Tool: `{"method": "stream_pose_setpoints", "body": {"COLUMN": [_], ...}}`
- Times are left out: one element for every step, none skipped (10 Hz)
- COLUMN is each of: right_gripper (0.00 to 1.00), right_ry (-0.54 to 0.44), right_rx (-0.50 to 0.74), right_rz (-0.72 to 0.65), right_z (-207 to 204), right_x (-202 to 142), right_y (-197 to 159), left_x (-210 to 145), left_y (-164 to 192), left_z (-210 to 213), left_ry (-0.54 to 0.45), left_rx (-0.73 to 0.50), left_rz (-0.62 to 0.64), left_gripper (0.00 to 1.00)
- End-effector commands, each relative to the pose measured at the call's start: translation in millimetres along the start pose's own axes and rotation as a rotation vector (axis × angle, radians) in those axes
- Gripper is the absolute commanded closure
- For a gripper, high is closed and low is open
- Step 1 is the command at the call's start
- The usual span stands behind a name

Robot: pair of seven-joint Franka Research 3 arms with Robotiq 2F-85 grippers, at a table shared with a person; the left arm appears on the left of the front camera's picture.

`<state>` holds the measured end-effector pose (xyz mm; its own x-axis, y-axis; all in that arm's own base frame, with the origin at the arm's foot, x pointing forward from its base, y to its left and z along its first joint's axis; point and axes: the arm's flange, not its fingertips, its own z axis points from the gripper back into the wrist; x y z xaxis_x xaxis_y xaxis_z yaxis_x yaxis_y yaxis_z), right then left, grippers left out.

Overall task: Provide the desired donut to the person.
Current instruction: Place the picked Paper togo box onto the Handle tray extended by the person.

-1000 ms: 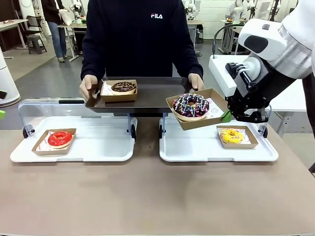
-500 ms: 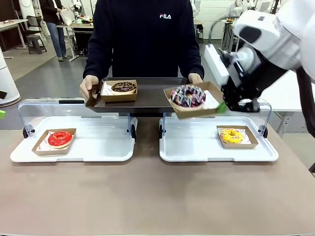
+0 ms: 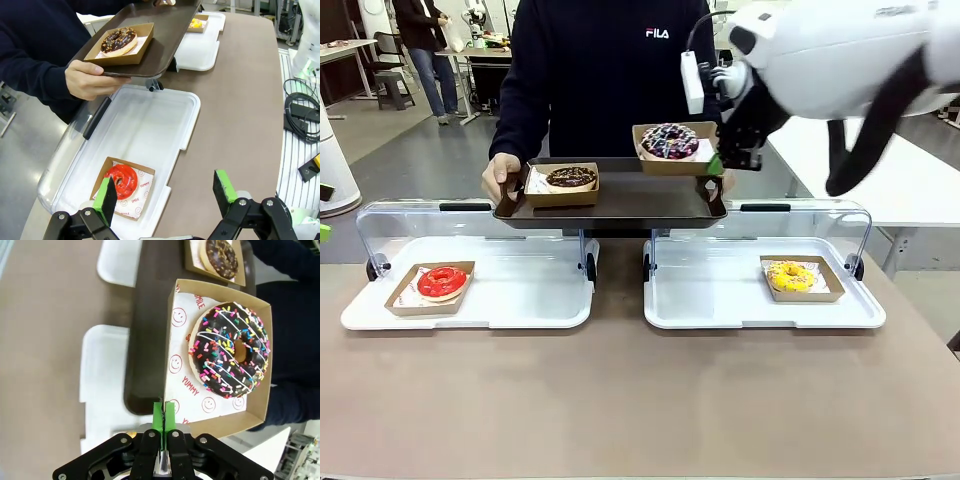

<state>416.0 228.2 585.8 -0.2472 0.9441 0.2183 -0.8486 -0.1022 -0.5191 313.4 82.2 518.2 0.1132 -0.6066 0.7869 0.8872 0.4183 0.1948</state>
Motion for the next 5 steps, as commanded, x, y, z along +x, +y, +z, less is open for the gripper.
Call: {"method": "stream_pose_setpoints", "body": {"right_gripper": [0.98, 0.98, 0.98, 0.98, 0.98], "right_ry": [-0.019, -0.004, -0.005, 0.002, -0.008], "right_rx": [0.011, -0.006, -0.004, 0.022, 0.033], "right_rz": [0.001, -0.013, -0.014, -0.007, -0.001], "right_z": [-34.6, -54.0, -69.3, -79.6, -84.8], "right_x": [9.0, 8.9, 8.0, 7.5, 7.7], "right_y": [-23.3, -31.9, -34.0, -36.7, -36.6], "left_x": [-0.3, -0.3, -0.3, -0.3, -0.3], "left_y": [0.1, 0.1, 0.1, 0.1, 0.1], "left_z": [0.8, 0.8, 0.8, 0.8, 0.8], "left_ry": [-0.010, -0.010, -0.010, -0.010, -0.010], "left_rx": [-0.001, -0.001, -0.001, -0.001, -0.001], "left_rz": [0.001, 0.001, 0.001, 0.001, 0.001], "left_gripper": [0.00, 0.00, 0.00, 0.00, 0.00]}}
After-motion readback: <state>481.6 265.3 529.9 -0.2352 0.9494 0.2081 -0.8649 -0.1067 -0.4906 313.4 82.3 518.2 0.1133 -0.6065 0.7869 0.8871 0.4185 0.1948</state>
